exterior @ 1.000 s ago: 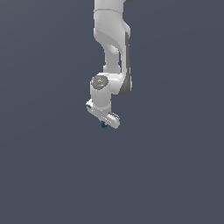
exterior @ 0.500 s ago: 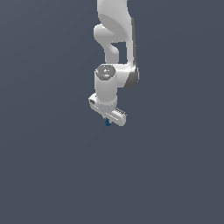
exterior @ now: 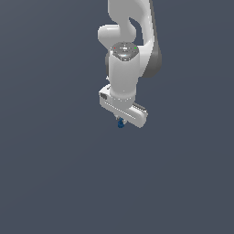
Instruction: Pick up the object and move it to a goal position.
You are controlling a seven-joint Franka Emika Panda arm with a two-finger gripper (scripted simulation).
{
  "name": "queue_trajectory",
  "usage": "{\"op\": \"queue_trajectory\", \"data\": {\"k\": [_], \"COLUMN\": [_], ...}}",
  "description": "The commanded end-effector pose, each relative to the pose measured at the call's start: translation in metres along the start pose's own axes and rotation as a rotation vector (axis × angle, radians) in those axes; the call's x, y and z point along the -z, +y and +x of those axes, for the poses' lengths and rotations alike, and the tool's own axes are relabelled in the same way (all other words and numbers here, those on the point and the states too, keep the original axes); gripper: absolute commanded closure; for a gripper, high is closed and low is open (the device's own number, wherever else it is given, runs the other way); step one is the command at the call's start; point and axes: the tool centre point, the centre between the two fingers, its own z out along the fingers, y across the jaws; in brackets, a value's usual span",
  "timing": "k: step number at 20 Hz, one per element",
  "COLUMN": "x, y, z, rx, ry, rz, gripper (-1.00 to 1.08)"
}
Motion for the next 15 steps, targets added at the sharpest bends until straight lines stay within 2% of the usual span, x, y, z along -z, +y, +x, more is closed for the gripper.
{"op": "queue_trajectory", "data": {"k": [1,8,15], "x": [0.018,0.050,0.060], "y": [-0.011,-0.032,-0.039], "z": [0.001,0.004,0.005], "rx": [-0.001,0.000,0.000], "ry": [-0.001,-0.002,-0.002], "rz": [-0.001,0.000,0.000], "gripper": [1.08,1.08,1.08]}}
